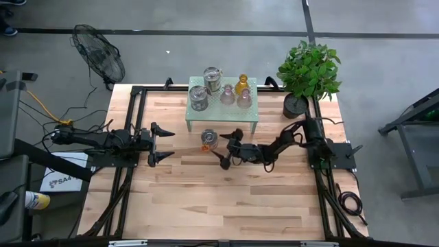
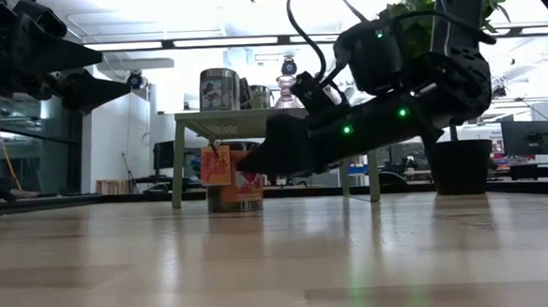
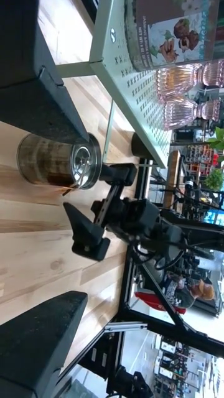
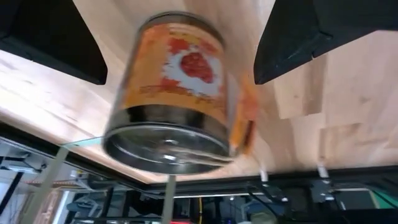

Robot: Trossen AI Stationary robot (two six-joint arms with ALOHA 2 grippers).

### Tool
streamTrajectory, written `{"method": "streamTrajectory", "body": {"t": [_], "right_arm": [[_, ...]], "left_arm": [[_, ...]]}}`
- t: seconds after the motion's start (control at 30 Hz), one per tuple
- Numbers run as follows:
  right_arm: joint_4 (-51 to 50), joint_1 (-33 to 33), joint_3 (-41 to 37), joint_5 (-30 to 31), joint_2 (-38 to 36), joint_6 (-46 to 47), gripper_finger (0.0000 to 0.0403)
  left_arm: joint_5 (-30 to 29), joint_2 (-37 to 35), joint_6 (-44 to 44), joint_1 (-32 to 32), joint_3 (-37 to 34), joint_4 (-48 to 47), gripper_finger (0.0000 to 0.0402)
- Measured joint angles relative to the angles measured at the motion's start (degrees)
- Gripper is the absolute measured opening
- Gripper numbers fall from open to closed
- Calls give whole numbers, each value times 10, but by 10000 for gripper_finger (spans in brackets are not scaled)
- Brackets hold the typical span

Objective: Pick & Place candle stick holders
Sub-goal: Put the orange scented candle on the shelf

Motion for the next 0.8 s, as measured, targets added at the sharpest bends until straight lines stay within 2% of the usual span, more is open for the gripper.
{"method": "streamTrajectory", "body": {"t": [0.53,0.8], "right_arm": [[-14,-26,29,-58,5,-31,400],[61,-37,77,-90,76,-57,400]], "left_arm": [[0,0,0,0,0,0,399],[0,0,0,0,0,0,399]]}}
